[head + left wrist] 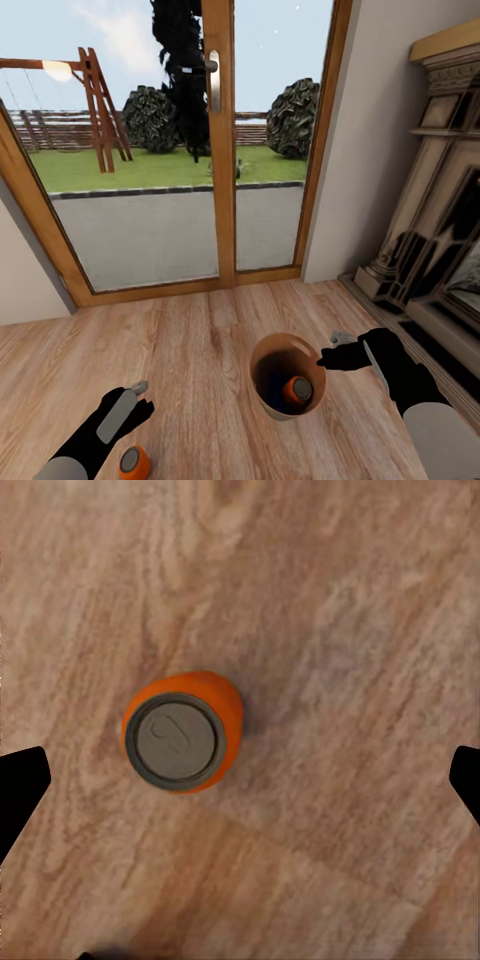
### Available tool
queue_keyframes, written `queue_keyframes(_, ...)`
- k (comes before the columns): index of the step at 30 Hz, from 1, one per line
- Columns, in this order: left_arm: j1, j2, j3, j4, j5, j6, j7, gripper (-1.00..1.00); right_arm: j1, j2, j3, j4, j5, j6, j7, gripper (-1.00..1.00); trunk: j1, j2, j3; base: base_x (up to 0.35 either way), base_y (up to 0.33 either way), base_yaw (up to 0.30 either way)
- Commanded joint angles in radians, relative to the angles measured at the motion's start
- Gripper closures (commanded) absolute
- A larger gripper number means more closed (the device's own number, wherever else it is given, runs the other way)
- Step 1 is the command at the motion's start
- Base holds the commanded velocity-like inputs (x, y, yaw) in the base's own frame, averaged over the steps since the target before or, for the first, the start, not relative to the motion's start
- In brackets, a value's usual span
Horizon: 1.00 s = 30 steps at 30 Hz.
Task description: Put the three can of soda from the living room inside the tash can in the kitchen.
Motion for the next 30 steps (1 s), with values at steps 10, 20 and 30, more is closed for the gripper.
queue_keyframes(10,0.013,0.002,-0.015,0.101,-0.072,-0.032,-0.027,-1.00,-0.090,0.007,0.007,0.039,-0.037,0.011,0.009,1.00,0.000,0.000,0.000,-0.055,0.000,0.000)
queue_keyframes(20,-0.007,0.002,-0.008,0.104,-0.107,-0.017,-0.131,-1.00,-0.089,0.002,0.003,0.031,-0.044,0.011,0.016,1.00,0.003,-0.001,-0.023,-0.038,0.000,0.000)
queue_keyframes(30,-0.114,0.019,-0.007,0.230,-0.109,-0.013,-0.213,-1.00,-0.080,0.002,0.004,-0.035,-0.044,0.011,0.018,1.00,0.007,-0.004,-0.062,0.000,0.000,0.000)
